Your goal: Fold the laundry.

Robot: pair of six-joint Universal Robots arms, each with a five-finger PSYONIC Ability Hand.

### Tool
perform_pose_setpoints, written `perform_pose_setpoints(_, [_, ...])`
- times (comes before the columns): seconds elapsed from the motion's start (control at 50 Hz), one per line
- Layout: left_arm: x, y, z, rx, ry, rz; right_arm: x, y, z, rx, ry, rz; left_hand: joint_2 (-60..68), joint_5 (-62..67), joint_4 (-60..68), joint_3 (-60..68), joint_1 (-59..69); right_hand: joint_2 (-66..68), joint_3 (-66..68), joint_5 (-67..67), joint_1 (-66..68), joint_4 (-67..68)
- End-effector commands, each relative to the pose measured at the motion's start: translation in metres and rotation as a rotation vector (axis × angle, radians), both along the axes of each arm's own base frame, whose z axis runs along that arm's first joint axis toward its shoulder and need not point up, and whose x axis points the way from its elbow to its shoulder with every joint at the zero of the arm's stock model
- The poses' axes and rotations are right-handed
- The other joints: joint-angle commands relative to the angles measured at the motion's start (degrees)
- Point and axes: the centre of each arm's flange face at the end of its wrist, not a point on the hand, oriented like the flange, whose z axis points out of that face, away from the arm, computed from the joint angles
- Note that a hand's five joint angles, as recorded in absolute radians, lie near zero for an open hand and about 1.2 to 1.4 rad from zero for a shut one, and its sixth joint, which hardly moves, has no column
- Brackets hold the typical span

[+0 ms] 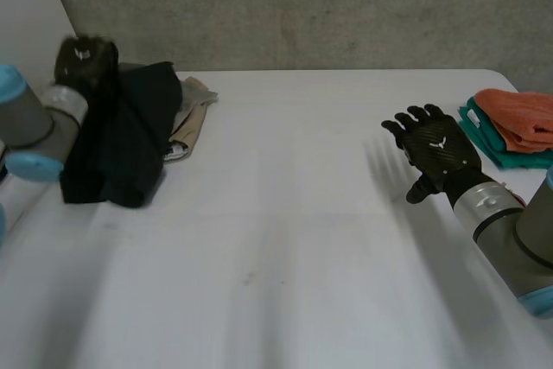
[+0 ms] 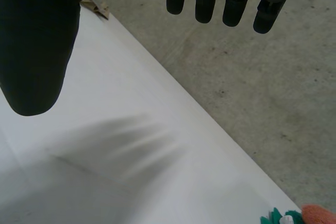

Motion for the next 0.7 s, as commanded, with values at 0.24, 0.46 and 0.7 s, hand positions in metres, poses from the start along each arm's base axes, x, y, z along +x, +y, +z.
perform_pose_setpoints(0.24, [-0.134,0.218,0.138,0.023,0.341,-0.638,-0.020,-0.011,0.032,-0.070,-0.088,-0.111,11.58,13.84,11.30,12.02,14.52,-2.13,-2.08,-2.82,-2.90,-2.18])
perform_pose_setpoints(0.46, [-0.179,0.350,0.007,0.530,0.206,-1.024,-0.045,-0.028,0.052,-0.092,-0.150,-0.180,11.58,13.84,11.30,12.02,14.52,-2.13,-2.08,-2.82,-2.90,-2.18])
perform_pose_setpoints(0.7, [-0.125,0.257,0.056,0.231,0.223,-0.553,-0.034,-0.023,0.038,-0.030,-0.124,-0.154,-58.42,-56.16,-58.70,-57.98,-55.48,-2.13,-2.08,-2.82,-2.90,-2.18])
